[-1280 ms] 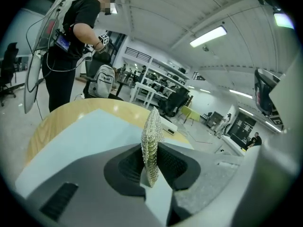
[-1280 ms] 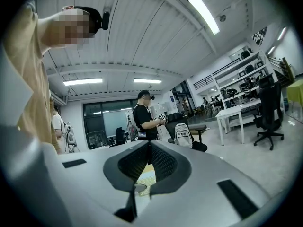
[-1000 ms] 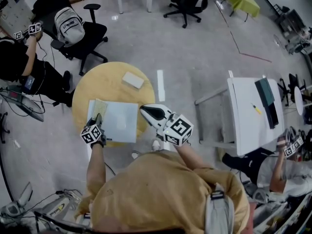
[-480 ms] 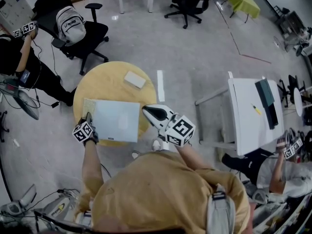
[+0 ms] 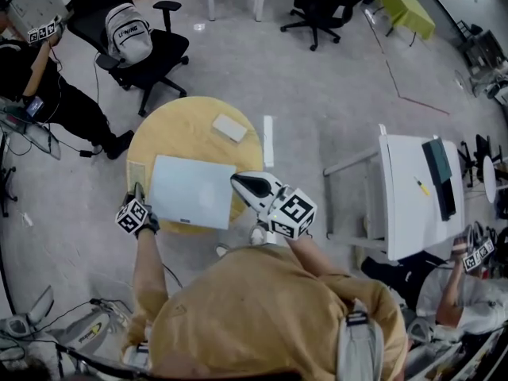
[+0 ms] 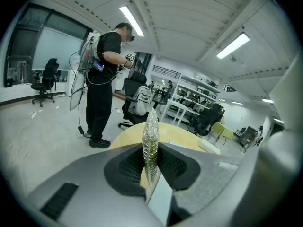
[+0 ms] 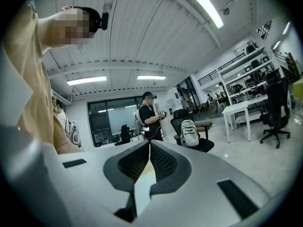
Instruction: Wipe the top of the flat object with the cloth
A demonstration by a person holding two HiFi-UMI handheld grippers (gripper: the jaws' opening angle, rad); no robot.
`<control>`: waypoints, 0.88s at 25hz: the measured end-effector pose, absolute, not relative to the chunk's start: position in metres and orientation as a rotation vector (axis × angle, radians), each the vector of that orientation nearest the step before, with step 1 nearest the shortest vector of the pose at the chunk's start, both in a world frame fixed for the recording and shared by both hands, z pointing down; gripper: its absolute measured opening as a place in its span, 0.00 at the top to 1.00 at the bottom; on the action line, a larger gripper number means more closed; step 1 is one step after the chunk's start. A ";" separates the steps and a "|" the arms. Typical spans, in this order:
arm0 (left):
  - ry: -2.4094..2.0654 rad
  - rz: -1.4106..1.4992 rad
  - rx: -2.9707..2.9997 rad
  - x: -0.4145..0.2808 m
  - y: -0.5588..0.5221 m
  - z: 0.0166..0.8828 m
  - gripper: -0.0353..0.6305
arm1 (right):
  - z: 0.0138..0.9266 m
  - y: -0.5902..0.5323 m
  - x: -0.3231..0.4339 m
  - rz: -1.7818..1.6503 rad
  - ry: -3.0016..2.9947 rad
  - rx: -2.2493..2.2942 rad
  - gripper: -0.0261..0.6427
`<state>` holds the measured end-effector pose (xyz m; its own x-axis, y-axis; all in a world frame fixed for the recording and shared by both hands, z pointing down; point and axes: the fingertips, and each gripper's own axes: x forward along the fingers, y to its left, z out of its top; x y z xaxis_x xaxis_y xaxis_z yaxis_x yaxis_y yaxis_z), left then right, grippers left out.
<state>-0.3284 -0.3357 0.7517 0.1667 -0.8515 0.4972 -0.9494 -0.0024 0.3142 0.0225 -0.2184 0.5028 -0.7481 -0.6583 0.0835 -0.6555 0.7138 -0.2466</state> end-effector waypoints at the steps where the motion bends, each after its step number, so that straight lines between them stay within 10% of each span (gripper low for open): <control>1: -1.703 0.211 1.875 -0.329 -0.334 0.750 0.84 | 0.503 -0.218 0.021 -0.411 2.902 -1.102 0.96; 22: -1.610 -0.165 2.017 -0.258 -0.331 0.652 0.84 | 0.492 -0.207 0.013 -0.394 2.923 -0.995 0.96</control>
<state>-0.2582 -0.3308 0.6516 0.2757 -0.9318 0.2363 -0.8644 -0.1328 0.4849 0.0127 -0.2072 0.4921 -0.7953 -0.6039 0.0536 -0.5965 0.7636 -0.2471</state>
